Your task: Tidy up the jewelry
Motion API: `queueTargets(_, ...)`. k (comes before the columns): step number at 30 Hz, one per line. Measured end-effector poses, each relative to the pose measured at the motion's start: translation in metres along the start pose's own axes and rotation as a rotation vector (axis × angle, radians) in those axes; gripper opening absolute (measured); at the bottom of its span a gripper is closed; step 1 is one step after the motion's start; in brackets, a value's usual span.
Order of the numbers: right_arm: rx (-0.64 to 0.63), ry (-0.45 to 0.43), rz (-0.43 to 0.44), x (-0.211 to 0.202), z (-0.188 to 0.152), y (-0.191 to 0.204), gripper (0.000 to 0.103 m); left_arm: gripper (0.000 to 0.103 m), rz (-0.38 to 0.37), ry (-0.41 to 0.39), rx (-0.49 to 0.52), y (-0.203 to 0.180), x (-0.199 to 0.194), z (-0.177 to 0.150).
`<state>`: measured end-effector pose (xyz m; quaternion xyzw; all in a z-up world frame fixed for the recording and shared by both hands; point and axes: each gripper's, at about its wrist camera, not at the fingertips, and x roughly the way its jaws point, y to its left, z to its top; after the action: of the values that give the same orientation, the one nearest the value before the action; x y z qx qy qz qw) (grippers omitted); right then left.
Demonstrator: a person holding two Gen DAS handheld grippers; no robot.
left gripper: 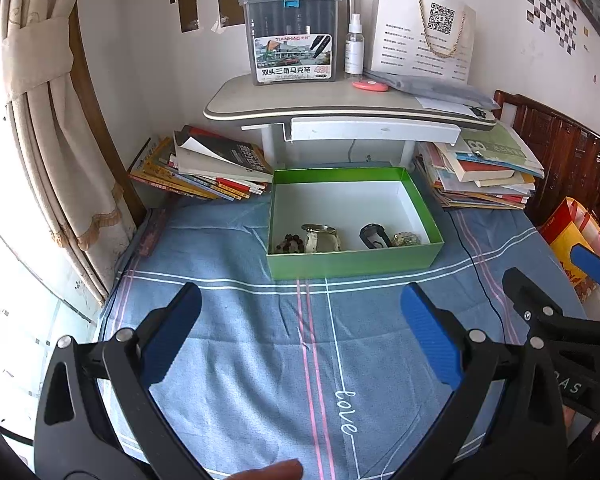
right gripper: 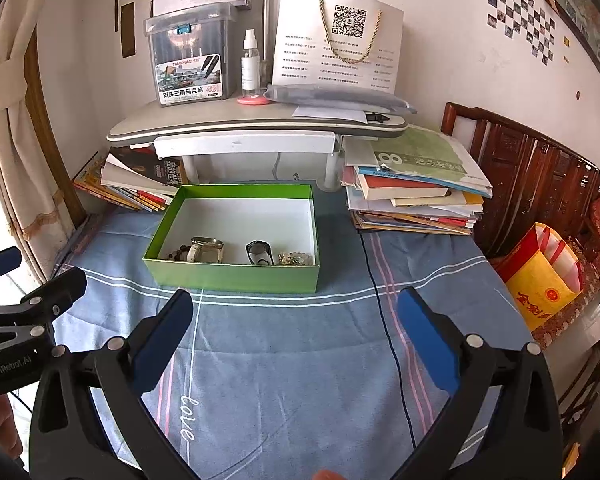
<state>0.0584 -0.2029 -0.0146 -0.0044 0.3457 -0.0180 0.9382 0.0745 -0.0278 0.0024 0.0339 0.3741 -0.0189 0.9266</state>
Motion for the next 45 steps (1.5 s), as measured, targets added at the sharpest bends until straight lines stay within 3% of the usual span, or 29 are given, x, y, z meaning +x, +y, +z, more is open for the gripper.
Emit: queueTargets(45, 0.013, -0.018, -0.008, -0.0048, 0.0006, 0.0015, 0.1, 0.099, -0.002, 0.012, 0.017, 0.0016, 0.0014, -0.0069)
